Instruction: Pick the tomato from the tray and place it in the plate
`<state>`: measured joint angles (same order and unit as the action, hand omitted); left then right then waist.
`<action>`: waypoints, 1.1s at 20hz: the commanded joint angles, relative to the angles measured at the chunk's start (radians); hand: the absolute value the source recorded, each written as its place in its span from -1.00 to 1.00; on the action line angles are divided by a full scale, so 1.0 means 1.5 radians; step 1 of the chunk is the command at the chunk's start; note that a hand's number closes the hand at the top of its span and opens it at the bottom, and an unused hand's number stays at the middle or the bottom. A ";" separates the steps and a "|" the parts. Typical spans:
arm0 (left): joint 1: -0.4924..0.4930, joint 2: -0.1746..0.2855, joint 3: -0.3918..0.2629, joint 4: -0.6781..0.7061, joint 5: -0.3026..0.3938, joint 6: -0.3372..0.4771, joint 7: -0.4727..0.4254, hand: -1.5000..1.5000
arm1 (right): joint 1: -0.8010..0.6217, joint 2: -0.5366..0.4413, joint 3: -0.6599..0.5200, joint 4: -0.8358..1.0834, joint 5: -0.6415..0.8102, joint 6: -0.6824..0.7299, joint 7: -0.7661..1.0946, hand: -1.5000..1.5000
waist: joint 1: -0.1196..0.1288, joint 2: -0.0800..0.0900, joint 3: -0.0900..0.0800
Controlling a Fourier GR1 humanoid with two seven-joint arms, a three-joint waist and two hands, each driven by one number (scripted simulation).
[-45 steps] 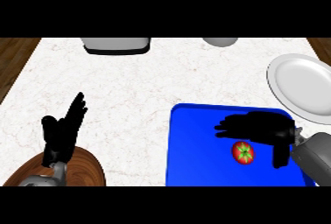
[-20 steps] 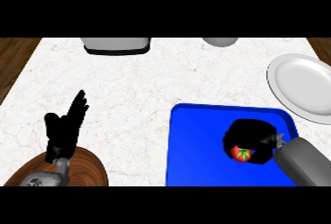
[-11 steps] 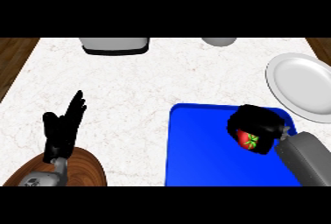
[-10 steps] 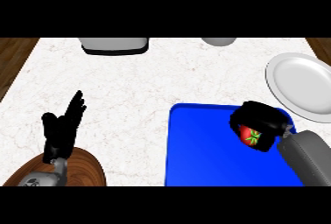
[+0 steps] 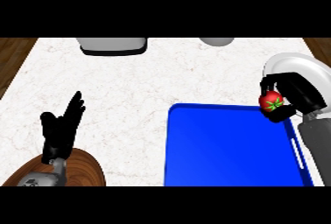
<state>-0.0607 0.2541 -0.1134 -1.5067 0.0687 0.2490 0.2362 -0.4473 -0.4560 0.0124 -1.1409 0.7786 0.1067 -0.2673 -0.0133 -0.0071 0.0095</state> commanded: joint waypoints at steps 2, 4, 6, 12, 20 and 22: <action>0.016 -0.021 -0.017 0.018 -0.016 0.012 0.003 0.00 | -0.007 -0.008 -0.103 -0.059 -0.040 -0.076 0.053 1.00 | -0.003 0.002 -0.006; 0.012 -0.023 -0.007 0.041 -0.013 0.011 -0.014 0.00 | -0.038 0.002 -0.125 -0.074 -0.036 -0.107 0.093 1.00 | 0.001 0.003 -0.007; 0.014 -0.019 -0.016 -0.005 -0.018 0.009 0.016 0.00 | -0.014 -0.017 -0.140 -0.091 -0.032 -0.100 0.112 1.00 | 0.006 0.003 -0.006; 0.061 -0.024 -0.024 -0.026 -0.028 -0.001 0.010 0.00 | -0.041 -0.065 -0.209 -0.014 -0.060 -0.084 0.129 1.00 | 0.014 0.004 -0.006; -0.006 -0.029 0.011 0.045 -0.028 -0.017 -0.018 0.00 | -0.156 -0.118 -0.233 0.292 -0.024 -0.152 0.023 1.00 | 0.025 0.012 -0.006; 0.004 -0.028 0.004 0.033 -0.023 -0.033 -0.014 0.00 | -0.204 -0.119 -0.231 0.347 -0.016 -0.161 0.029 1.00 | 0.029 0.011 -0.006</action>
<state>-0.0800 0.2250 -0.1056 -1.4957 0.0239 0.2237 0.2250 -0.6726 -0.6104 -0.3244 -0.7845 0.7309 -0.0968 -0.1899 0.0210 0.0013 0.0096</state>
